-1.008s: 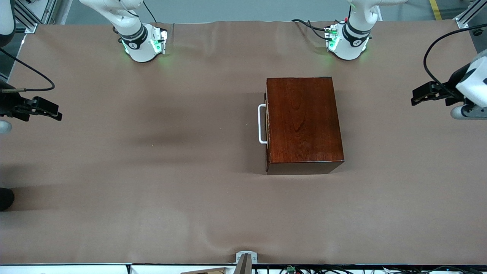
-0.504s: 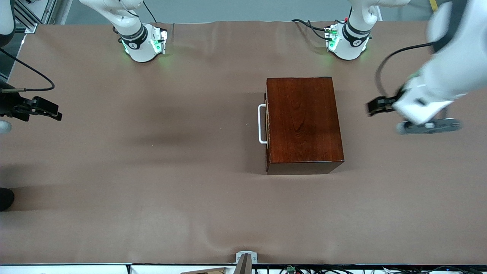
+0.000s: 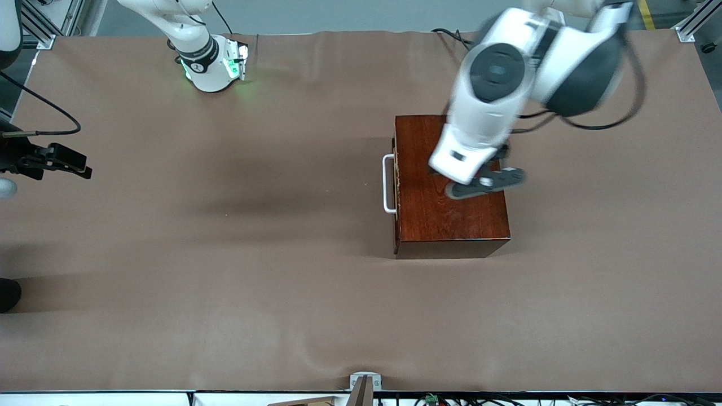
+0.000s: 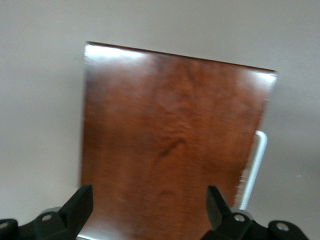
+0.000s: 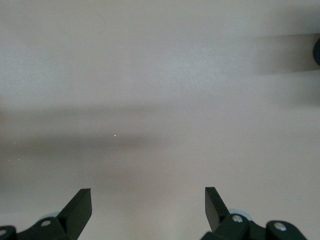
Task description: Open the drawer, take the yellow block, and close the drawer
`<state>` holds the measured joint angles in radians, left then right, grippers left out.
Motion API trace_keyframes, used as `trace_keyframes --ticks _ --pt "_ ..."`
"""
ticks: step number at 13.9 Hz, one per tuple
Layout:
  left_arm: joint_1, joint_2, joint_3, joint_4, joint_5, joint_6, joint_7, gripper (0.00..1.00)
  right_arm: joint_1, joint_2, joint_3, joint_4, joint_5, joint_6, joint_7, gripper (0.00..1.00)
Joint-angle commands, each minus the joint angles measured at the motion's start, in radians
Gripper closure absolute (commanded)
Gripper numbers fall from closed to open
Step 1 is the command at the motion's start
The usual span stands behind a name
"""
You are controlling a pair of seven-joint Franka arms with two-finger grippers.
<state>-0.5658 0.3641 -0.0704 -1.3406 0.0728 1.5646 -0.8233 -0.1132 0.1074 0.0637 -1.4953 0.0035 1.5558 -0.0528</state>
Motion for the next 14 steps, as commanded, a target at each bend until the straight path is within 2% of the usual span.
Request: trace_keyframes --ticks 1,4,7,9,14 --pt "-0.133 0.09 0.021 0.072 0.03 0.017 -0.118 0.0 -0.005 0.005 0.004 0.026 -0.006 -0.007 -0.001 0.0" --pt "-0.218 0.205 0.024 0.11 0.08 0.135 -0.158 0.0 -0.013 0.005 0.001 0.038 0.0 -0.01 -0.006 0.0" --pt "-0.288 0.286 0.079 0.124 0.11 0.219 -0.181 0.0 -0.011 0.003 -0.001 0.041 -0.002 -0.016 -0.001 0.0" --pt "-0.325 0.312 0.107 0.124 0.11 0.222 -0.172 0.0 -0.01 0.002 0.001 0.041 -0.003 -0.016 0.001 0.0" --pt "-0.348 0.378 0.098 0.123 0.108 0.221 -0.165 0.0 -0.011 -0.002 -0.001 0.041 -0.003 -0.017 -0.004 0.0"
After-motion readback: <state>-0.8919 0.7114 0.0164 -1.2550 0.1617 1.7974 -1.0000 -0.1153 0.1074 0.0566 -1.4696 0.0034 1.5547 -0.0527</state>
